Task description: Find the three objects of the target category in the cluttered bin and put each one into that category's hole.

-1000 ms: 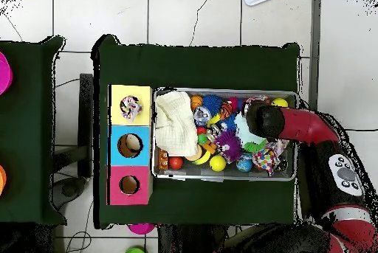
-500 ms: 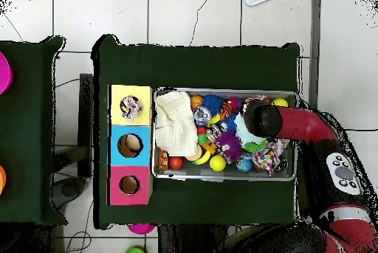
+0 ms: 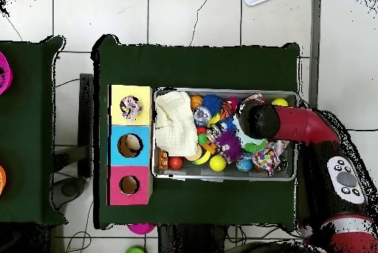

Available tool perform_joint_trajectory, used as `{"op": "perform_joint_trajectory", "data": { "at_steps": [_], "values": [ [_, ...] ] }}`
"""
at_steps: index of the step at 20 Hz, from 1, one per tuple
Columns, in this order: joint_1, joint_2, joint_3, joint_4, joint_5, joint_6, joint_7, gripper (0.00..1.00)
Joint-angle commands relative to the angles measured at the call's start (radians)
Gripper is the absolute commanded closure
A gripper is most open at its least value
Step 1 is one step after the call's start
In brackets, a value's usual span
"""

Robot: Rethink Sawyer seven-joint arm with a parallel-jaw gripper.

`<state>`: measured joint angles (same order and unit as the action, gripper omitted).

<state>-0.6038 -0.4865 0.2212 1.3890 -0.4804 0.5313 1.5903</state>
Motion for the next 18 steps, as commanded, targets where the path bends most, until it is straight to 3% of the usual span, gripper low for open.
{"op": "perform_joint_trajectory", "data": {
  "at_steps": [1, 18],
  "values": [
    [0.096, -0.143, -0.003, 0.136, 0.064, 0.217, 0.058, 1.0],
    [0.279, -0.292, -0.073, 0.251, 0.222, 0.304, 0.228, 1.0]
  ]
}}
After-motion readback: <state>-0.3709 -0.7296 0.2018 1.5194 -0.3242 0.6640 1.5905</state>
